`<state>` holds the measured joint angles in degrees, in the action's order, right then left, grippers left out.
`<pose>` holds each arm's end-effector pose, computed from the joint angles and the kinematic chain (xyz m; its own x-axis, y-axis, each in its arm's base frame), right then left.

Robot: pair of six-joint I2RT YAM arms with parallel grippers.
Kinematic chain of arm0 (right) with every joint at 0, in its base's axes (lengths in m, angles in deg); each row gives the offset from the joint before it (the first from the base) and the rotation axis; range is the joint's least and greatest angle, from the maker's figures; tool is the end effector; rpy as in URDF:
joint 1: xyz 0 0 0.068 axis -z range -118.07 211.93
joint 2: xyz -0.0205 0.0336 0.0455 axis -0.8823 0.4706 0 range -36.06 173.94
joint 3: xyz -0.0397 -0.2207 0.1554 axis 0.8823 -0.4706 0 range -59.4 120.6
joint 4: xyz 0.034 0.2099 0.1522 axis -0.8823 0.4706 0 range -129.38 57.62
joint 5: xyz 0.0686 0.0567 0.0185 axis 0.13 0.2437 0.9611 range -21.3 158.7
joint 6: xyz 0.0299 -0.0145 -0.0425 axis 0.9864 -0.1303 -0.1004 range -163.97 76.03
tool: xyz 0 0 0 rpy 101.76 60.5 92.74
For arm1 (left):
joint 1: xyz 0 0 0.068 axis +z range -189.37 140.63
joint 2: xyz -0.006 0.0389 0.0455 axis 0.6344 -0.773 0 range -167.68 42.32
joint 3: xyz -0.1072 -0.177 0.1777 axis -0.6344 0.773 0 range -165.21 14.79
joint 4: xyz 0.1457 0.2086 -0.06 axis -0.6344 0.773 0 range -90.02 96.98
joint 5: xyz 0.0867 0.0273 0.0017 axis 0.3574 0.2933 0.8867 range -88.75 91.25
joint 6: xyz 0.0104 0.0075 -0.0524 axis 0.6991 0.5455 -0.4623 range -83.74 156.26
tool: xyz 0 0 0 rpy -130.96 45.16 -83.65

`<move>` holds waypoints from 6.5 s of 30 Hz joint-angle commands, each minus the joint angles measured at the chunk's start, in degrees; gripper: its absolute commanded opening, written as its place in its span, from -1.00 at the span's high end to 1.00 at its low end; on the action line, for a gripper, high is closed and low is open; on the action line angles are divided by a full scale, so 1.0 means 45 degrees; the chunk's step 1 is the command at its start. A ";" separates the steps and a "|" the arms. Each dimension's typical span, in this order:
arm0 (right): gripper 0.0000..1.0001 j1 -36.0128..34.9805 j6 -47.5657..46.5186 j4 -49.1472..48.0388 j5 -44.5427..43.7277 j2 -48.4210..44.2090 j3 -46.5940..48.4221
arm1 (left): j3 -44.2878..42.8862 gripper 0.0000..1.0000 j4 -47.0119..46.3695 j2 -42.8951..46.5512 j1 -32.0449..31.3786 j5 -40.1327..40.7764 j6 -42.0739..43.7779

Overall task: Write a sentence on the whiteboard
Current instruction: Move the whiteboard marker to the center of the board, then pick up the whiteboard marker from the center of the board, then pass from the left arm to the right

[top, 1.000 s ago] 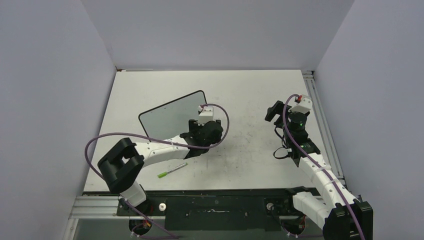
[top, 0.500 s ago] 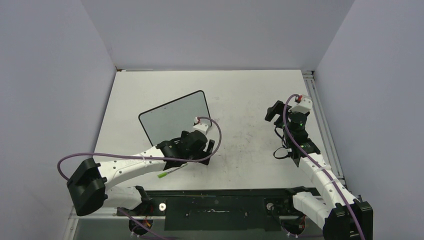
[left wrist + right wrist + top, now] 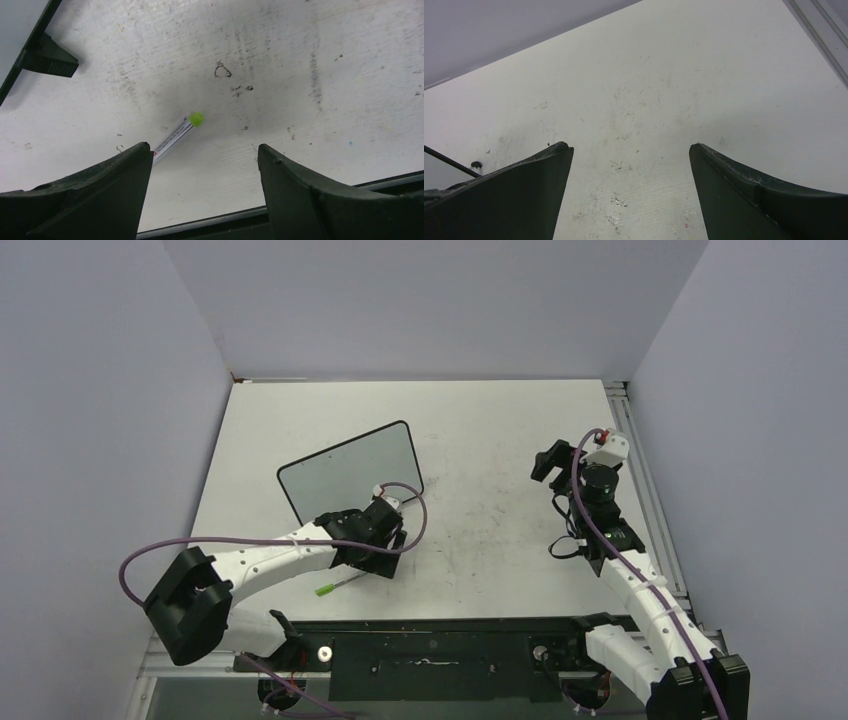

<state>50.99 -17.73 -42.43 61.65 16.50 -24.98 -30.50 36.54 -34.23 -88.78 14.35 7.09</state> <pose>0.2136 0.0368 0.2754 -0.2610 0.3965 -0.8802 0.0484 0.9160 0.3983 0.1624 -0.1772 0.1938 -0.8594 0.2735 -0.4321 0.3036 0.9528 -0.0008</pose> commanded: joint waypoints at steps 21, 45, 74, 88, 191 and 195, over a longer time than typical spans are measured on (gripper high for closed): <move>-0.80 -0.0050 -0.0077 -0.0071 -0.0184 -0.0402 0.0614 | -0.0113 -0.10 0.0330 -0.1977 -0.0351 0.0689 -0.0823; -0.80 -0.0050 -0.0183 0.0418 -0.0347 -0.0926 0.0770 | -0.0336 1.00 -0.3016 -0.2866 -0.0975 0.0748 -0.1241; -0.80 -0.0057 -0.0227 0.0585 -0.0426 -0.0899 0.0754 | -0.1186 -0.18 -0.2223 -0.1594 -0.2028 -0.0501 -0.1828; -0.80 -0.0058 -0.0226 0.0502 -0.0419 -0.0873 0.0751 | -0.0080 0.10 -0.1875 -0.1836 -0.3668 0.0337 -0.3643; 0.89 -0.5051 -0.0016 0.0914 1.5471 0.5528 0.3412 | -0.0714 -0.34 -0.2282 0.4588 -0.1474 -0.2880 0.5097; 0.89 -0.4474 0.1286 -0.1073 1.4245 0.4435 0.3040 | -0.0727 -0.69 -0.4151 0.5713 0.0010 -0.4788 0.3176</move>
<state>28.43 -16.99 -35.39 130.96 42.66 -10.08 -32.67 28.48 -13.88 -93.70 -0.75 29.84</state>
